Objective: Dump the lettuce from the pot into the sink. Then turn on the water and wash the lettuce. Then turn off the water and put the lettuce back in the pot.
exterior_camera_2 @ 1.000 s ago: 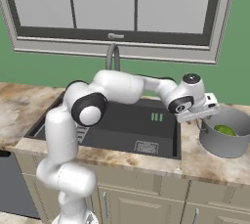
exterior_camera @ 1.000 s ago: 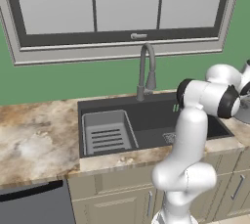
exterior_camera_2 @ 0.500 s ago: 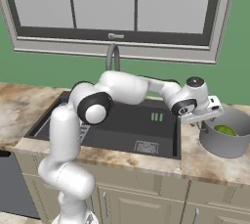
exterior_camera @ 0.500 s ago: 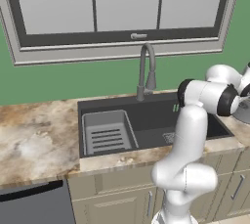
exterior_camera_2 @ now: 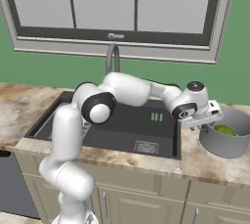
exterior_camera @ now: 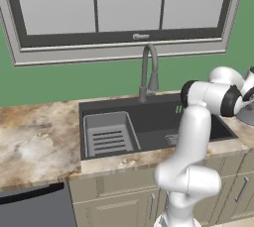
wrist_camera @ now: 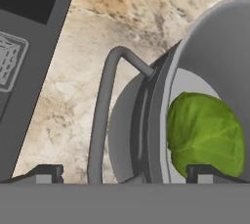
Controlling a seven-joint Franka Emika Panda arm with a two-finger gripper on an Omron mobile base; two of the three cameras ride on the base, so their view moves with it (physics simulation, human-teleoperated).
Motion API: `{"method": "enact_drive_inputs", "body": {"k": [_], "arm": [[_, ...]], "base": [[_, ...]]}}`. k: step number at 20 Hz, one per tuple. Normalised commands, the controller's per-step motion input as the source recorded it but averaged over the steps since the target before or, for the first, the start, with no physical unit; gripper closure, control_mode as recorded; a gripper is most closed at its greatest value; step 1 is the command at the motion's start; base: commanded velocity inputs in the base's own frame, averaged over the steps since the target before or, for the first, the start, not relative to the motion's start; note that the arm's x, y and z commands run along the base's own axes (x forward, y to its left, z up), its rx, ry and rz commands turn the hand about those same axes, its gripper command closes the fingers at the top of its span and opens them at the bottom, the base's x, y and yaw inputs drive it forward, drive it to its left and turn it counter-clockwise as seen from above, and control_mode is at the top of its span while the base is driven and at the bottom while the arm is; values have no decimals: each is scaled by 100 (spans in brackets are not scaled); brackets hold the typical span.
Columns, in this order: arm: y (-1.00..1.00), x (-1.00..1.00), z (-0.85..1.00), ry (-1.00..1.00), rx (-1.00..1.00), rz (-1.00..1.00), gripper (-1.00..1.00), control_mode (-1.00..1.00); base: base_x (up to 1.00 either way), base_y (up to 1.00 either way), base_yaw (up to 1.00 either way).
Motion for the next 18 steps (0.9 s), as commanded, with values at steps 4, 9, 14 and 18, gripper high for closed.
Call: {"method": "enact_drive_inputs", "body": {"k": [4,9,14,18], "arm": [[0,12,-32,3,0,0,-100,-100],[0,16,-33,1,0,0,-100,-100],[0,21,-35,3,0,0,-100,-100],[0,2,-30,4,0,0,100,-100]], "base": [[0,0,0],[0,0,0],[0,0,0],[0,0,0]]}}
